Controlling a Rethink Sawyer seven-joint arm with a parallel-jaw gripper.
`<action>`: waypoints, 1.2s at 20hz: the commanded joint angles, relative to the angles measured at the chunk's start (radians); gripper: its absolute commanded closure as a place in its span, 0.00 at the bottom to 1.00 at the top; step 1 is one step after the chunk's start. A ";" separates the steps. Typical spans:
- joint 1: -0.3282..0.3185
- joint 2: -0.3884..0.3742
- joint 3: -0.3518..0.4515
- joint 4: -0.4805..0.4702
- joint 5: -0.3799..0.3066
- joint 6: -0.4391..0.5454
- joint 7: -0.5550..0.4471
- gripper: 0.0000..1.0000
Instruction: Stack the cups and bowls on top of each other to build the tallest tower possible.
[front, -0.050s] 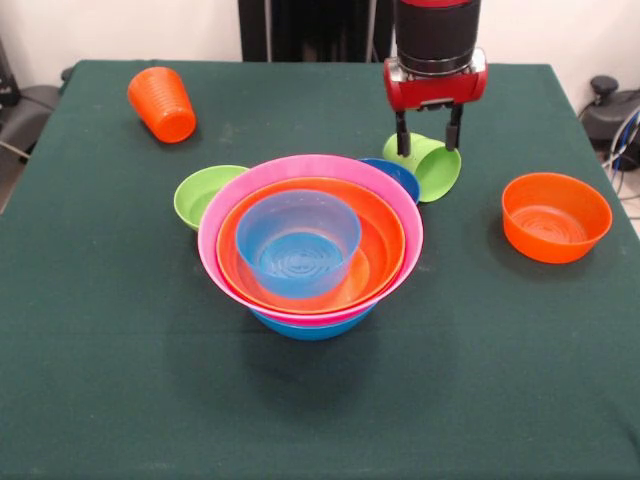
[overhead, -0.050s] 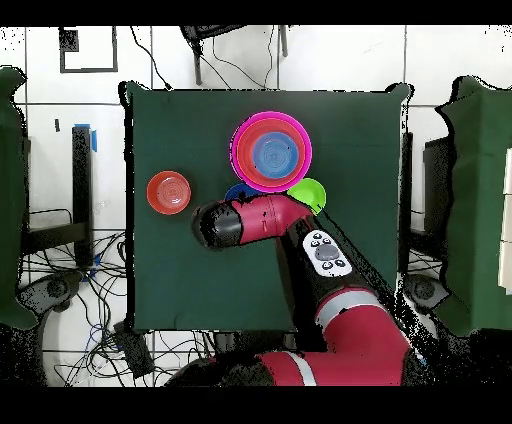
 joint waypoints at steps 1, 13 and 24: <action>0.014 0.008 0.005 -0.112 0.053 0.186 0.027 0.00; -0.001 -0.039 0.028 -0.055 0.044 0.157 0.017 0.00; -0.008 -0.004 0.043 -0.055 0.019 0.123 -0.013 0.00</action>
